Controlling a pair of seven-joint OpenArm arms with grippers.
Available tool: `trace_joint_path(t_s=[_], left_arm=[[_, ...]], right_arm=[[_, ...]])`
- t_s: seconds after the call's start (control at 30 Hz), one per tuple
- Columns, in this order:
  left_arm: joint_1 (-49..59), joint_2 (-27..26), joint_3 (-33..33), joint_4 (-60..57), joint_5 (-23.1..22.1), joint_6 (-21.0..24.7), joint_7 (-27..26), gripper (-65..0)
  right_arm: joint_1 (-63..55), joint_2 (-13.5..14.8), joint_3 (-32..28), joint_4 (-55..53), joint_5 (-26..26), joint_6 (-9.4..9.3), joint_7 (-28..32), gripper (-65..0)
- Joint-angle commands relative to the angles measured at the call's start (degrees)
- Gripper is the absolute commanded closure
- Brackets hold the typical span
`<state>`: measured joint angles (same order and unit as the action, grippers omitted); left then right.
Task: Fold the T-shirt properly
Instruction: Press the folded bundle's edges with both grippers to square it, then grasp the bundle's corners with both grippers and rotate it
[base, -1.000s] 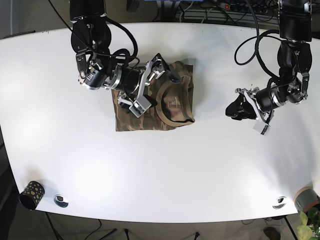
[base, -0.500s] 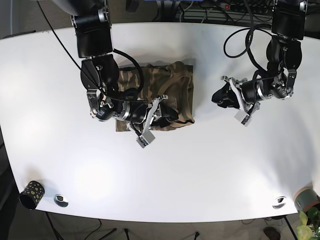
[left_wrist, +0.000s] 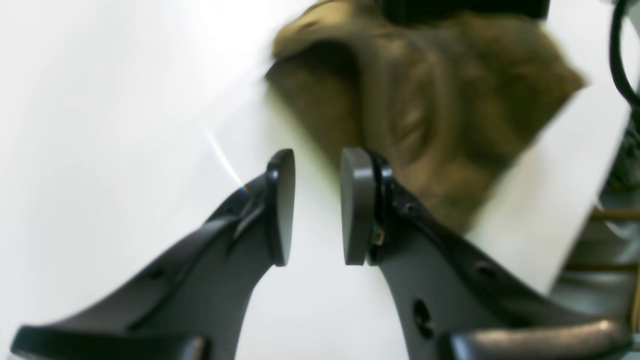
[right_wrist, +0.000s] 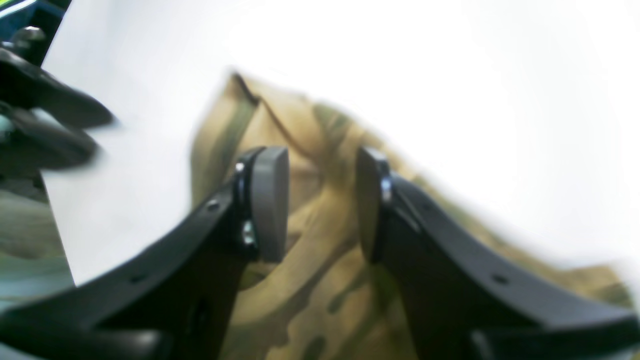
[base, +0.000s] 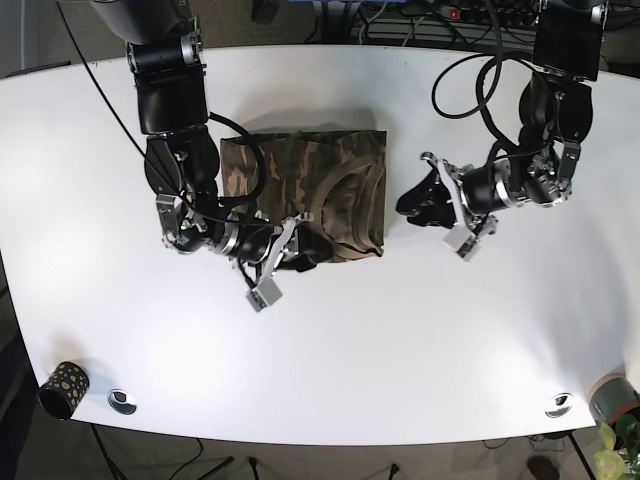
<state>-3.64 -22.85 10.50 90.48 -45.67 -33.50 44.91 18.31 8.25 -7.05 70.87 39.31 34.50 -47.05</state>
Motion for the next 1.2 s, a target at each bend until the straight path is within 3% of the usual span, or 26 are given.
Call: trace_joint_path(t_s=[0.0,0.17,0.37,0.57,0.73,0.9,1.17], left_arm=[[-2.7,-0.3,2.9,1.2,-1.1,-0.4,-1.1,-13.9],[-6.5,4.2,10.2,1.0,-0.4,-0.3,-1.2,-13.9],[-7.3,12.0,14.4,-2.2,11.6,-0.3,-1.2,-13.9],[-5.9,17.5,14.6,-6.5,21.6,-0.7,-1.2,-13.9],[-4.5,17.4,14.5,-7.9,22.8,-0.7,-1.2,-13.9],[-3.2,13.4,14.5,-9.6,22.8,-2.9,-1.2,-13.9],[-2.6,7.5,14.2,-11.5,22.7,-6.5,-1.3,-13.9]], right_arm=[[1.8,1.6,0.3,4.1,2.7,0.44,0.1,-20.8],[1.5,6.6,0.4,6.4,5.7,0.44,-0.4,-20.6],[-1.1,11.0,5.2,6.0,6.3,0.44,-0.3,-20.5],[-2.8,12.5,6.6,-0.1,6.2,0.88,1.2,-20.5],[-4.2,12.0,6.5,-5.9,2.1,0.88,7.1,-20.5],[-4.5,11.2,6.9,-8.6,-4.4,0.97,11.6,-20.5],[-5.2,13.2,9.5,-5.8,-4.5,0.97,11.0,-20.3]])
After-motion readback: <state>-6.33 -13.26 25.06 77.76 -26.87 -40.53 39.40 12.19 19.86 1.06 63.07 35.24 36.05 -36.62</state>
